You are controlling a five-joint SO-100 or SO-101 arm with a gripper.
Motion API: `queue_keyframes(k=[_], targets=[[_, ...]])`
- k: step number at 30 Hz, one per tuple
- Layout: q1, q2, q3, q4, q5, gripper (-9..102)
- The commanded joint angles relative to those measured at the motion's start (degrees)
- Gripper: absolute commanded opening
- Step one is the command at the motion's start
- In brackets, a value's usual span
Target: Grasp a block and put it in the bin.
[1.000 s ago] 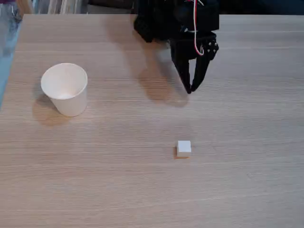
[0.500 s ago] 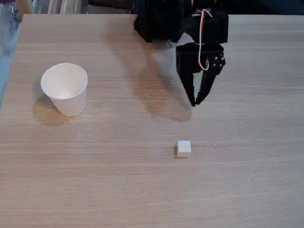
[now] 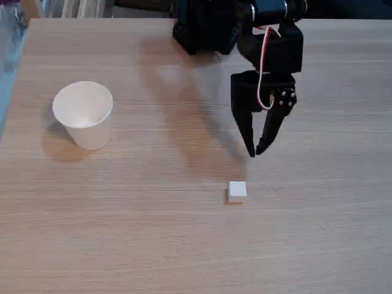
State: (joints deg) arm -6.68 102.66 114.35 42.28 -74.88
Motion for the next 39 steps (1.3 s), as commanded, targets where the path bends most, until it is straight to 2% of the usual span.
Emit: queue_keyframes(k=[1, 11, 22, 35, 39], targets=[[0.1, -1.7, -5.6, 2.1, 1.1, 0], [1.0, -6.6, -8.3, 8.5, 5.5, 0], [3.3, -11.9, -9.8, 2.5, 2.2, 0], [3.9, -14.8, -12.8, 0.2, 2.4, 0], [4.0, -14.9, -12.9, -1.1, 2.5, 10]])
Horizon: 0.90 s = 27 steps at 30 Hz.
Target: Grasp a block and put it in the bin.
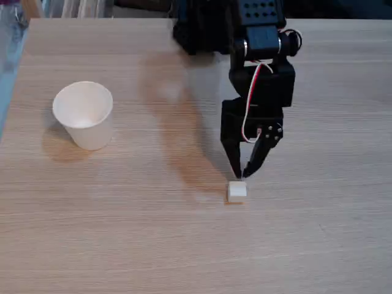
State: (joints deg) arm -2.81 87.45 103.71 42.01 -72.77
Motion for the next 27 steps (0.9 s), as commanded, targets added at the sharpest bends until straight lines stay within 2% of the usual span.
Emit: queue_keyframes(k=[1, 10, 27], targets=[[0.3, 0.2, -2.3, -1.0, 0.4, 13], [0.4, -0.4, -1.3, -1.2, -1.5, 23], [2.2, -3.6, -0.6, -5.9, -3.5, 24]])
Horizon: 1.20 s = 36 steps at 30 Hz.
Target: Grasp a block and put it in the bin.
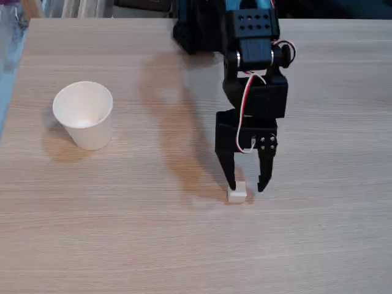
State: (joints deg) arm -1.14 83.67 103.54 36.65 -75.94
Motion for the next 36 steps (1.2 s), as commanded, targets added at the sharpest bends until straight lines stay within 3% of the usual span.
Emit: queue_keyframes(k=[1, 36], targets=[[0.6, 0.2, -0.4, -0.5, -0.4, 24], [1.3, 3.7, -0.2, 0.8, -2.8, 24]])
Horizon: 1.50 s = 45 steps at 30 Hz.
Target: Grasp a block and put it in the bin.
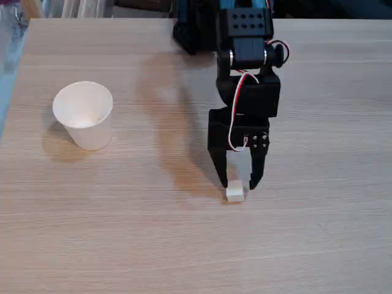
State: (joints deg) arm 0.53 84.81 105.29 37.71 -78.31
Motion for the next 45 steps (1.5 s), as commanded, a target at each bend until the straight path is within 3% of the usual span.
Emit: queue_keyframes(k=[1, 45], targets=[[-0.3, 2.5, -2.0, -0.3, -0.4, 24], [-0.4, -3.3, 0.4, -3.3, 2.2, 22]])
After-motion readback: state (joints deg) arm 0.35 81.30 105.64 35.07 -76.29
